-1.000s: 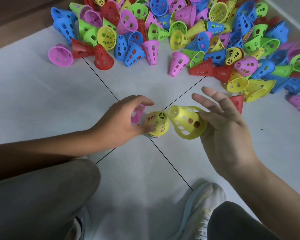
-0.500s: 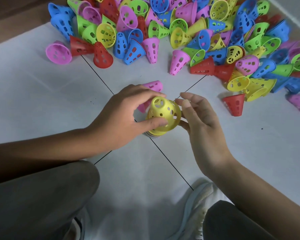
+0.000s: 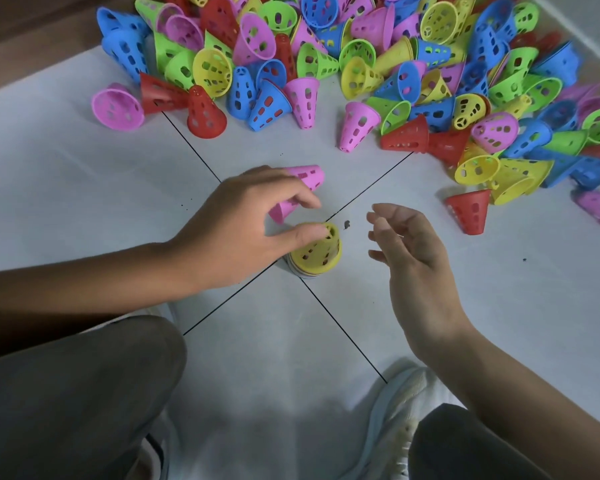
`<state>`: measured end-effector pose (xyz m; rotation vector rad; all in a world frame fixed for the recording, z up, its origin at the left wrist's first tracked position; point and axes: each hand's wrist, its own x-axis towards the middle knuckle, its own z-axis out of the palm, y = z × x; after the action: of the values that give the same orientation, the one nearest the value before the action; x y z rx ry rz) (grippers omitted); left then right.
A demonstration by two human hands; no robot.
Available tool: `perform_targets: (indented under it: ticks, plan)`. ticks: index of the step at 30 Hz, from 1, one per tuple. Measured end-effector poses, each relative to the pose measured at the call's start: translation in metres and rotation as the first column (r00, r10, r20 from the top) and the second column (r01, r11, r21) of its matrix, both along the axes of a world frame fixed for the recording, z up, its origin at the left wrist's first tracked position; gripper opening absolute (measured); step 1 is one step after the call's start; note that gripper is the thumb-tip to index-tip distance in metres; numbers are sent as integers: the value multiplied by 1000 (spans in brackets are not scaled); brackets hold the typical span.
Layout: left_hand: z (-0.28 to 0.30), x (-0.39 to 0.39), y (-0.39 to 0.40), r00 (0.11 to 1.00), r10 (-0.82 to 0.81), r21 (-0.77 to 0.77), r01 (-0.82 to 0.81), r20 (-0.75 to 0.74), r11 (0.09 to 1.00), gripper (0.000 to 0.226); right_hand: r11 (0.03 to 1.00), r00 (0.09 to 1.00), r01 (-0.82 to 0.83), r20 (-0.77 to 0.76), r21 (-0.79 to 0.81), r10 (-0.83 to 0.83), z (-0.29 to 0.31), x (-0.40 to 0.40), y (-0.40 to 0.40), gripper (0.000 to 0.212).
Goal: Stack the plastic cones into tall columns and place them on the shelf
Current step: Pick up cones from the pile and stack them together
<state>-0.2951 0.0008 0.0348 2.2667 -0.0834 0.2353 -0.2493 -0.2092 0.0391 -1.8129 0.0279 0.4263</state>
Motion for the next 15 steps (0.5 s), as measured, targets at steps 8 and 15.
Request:
perform_targets:
  ticks: [8,15]
  plan:
    - [33,1,0,993,-82,-230,99,81,968,22,989,993,-120,-4,83,121,20,12,8,36]
    - [33,-6,-12,964,-248,-222,263,96,939,20,964,983,-160,-57,211,175,22,18,10,38]
